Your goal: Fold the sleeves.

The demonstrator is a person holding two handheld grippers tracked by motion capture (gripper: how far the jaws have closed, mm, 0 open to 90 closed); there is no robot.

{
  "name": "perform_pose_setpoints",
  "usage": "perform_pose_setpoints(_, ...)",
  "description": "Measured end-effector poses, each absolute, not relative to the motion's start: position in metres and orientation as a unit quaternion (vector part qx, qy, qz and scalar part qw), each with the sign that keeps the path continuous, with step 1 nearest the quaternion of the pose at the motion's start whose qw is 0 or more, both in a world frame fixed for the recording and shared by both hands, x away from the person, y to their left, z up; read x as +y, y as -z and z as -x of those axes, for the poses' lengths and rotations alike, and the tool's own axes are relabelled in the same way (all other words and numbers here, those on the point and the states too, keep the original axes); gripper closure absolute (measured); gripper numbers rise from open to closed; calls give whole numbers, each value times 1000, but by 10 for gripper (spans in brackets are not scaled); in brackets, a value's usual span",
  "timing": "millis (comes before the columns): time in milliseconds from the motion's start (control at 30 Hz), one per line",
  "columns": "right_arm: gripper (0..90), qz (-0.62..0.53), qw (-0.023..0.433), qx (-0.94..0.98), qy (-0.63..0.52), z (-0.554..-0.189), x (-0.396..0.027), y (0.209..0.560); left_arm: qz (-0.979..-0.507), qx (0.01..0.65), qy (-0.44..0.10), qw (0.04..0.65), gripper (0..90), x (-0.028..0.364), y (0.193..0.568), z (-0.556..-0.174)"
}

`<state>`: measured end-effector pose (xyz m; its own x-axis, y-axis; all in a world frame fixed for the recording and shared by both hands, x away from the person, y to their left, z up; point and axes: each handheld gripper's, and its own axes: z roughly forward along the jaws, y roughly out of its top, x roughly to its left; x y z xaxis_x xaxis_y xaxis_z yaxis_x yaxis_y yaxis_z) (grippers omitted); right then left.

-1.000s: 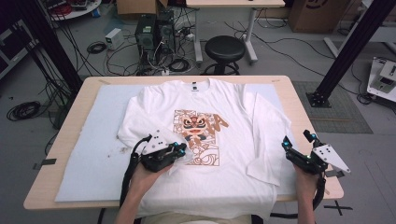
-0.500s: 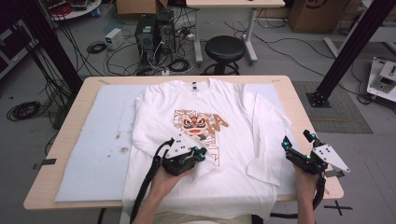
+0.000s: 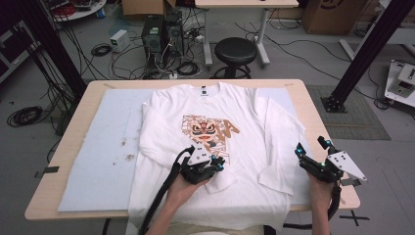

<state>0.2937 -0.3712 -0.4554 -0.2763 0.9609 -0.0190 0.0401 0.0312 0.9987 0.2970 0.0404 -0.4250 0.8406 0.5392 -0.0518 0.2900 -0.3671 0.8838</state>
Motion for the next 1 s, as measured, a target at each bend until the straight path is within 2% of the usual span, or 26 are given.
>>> perform_pose_setpoints(200,197,-429,423,583,-545,-294,-371,455,-828,257,-103,488,606,42,431,-293)
perform_pose_setpoints(300,198,-429,423,583,-546,-294,-371,455,-833,226,-101,495,549,40,428,-281)
perform_pose_setpoints(500,198,-428,424,584,-544,-294,-370,455,-856,189,-86,474,555,30,434,-269)
perform_pose_setpoints(733,198,-429,422,584,-545,-294,-370,455,-877,177,-110,433,555,21,446,-270)
perform_pose_setpoints(933,198,-430,422,585,-544,-294,-370,455,-887,161,-128,413,642,18,450,-269)
perform_pose_setpoints(1000,198,-430,422,584,-544,-294,-370,455,-888,156,-136,412,710,18,450,-268)
